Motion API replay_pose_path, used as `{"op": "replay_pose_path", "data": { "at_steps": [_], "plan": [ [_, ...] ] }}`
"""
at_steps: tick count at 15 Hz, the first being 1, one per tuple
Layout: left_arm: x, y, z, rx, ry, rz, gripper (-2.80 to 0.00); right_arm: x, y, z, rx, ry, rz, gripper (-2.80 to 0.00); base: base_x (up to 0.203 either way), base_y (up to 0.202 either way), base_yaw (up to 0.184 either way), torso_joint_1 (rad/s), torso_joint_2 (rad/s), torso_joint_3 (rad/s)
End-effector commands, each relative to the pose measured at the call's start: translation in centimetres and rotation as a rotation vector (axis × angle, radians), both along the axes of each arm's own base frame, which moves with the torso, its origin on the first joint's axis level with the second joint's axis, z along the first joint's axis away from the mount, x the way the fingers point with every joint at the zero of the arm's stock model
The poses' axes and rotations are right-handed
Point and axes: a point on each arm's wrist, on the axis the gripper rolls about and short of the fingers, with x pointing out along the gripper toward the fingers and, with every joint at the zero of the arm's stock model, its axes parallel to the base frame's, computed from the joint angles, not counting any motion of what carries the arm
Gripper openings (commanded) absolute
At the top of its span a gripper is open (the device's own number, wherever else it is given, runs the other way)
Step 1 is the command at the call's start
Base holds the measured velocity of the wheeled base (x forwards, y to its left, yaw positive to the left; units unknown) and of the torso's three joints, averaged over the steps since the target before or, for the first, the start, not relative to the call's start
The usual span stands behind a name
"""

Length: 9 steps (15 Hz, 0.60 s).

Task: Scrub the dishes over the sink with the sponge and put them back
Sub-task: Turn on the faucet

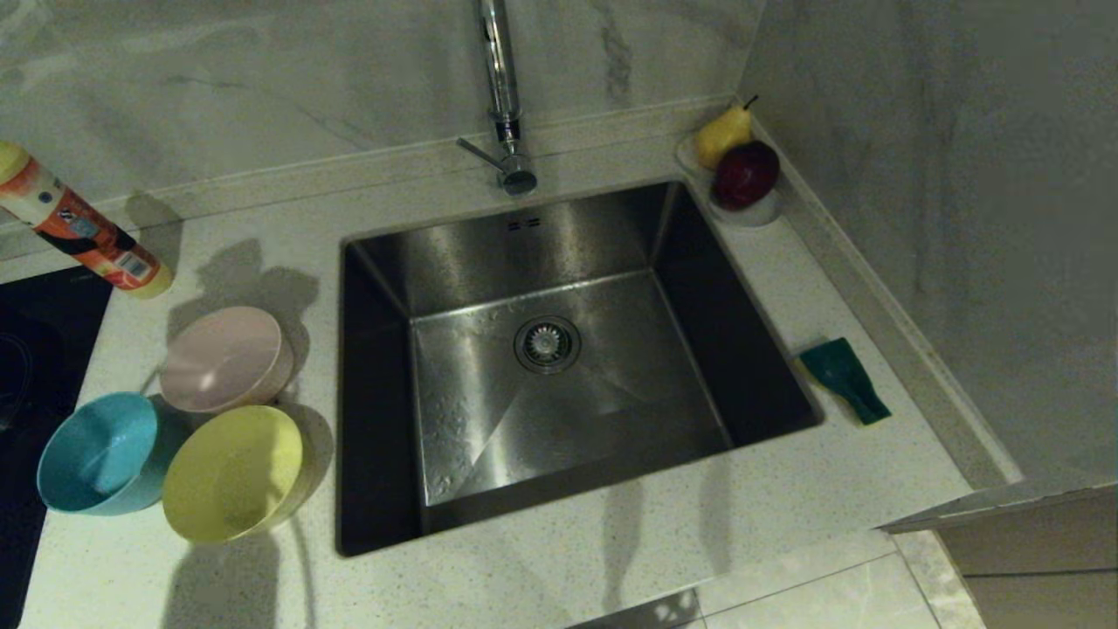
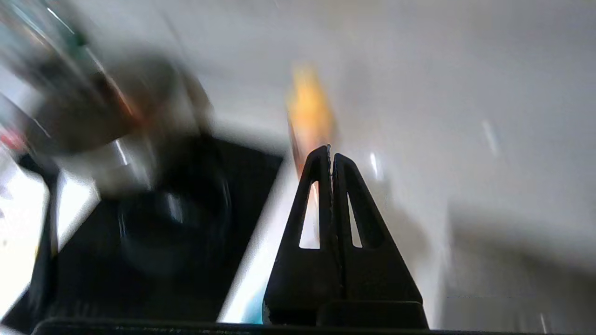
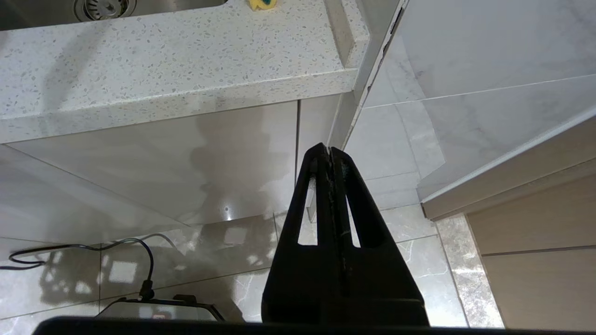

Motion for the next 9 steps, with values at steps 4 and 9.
{"op": "replay_pose_path", "data": {
  "at_steps": [4,9],
  "plan": [
    [-6.3,-2.2,-7.9,-0.100,0.220,-0.279,-2.80,0.0,0.0,0.0,0.000,-0.002,0.000,-2.80,0.000,0.000,0.000,0.000,0.00,0.000],
    [-2.6,-2.1,-8.6,-0.222,0.331,-0.465,-2.80,0.0,0.0,0.0,0.000,0.000,0.000,-2.80,0.000,0.000,0.000,0.000,0.00,0.000]
  ]
}}
